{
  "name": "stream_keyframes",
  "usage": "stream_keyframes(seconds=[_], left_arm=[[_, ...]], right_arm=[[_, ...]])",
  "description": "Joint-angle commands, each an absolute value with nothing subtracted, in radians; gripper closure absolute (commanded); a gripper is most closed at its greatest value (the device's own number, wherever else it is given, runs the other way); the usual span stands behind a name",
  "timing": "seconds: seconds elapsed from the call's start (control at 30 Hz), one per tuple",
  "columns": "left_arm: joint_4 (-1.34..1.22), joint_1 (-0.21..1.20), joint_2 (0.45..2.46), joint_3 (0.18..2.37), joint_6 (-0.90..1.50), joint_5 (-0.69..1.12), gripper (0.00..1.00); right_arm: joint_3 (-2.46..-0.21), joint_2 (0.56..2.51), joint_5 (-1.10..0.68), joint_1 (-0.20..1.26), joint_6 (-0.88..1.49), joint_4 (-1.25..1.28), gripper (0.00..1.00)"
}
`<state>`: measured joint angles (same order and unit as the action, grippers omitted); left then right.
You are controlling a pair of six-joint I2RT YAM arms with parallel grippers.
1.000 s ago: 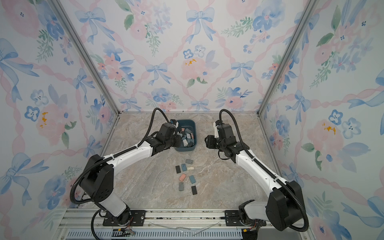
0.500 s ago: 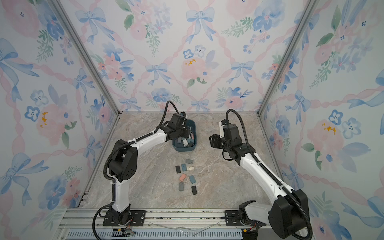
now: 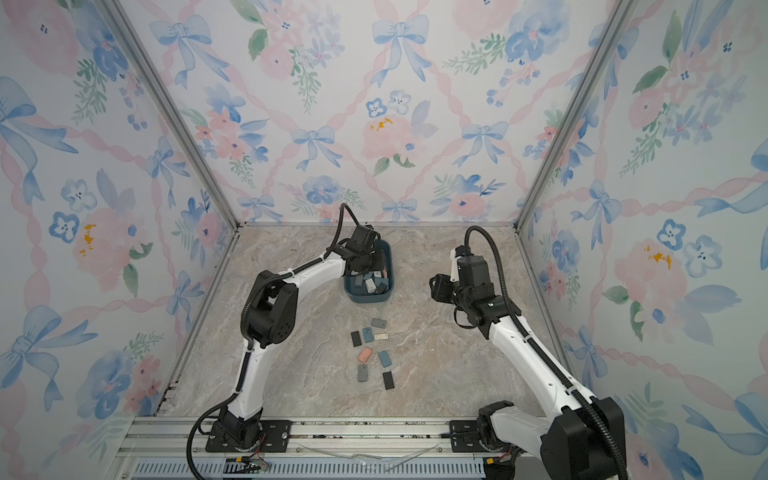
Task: Put the eraser in the storage box
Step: Place the eraser in the storage box.
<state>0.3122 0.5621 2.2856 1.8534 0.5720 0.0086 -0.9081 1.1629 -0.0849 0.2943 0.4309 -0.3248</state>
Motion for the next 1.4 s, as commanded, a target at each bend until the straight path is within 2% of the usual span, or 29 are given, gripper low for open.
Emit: stream_keyframes(seconds=[0.0, 0.73, 1.37], left_arm=[[0.323, 0.554, 2.321, 1.911, 0.612, 0.011, 0.86], [0.326, 0.535, 2.455, 2.038, 0.764, 0.040, 0.86], [0.325, 0.526, 2.480, 2.062, 0.793, 0.064, 0.75]], right_arm=[[-0.887, 1.143, -0.084, 0.276, 0.441, -0.335, 0.49], [-0.853, 1.101, -0.117, 0.204, 0.437, -0.344, 0.49], [-0.852, 1.100, -0.130, 0.192, 0.435, -0.341, 0.49]])
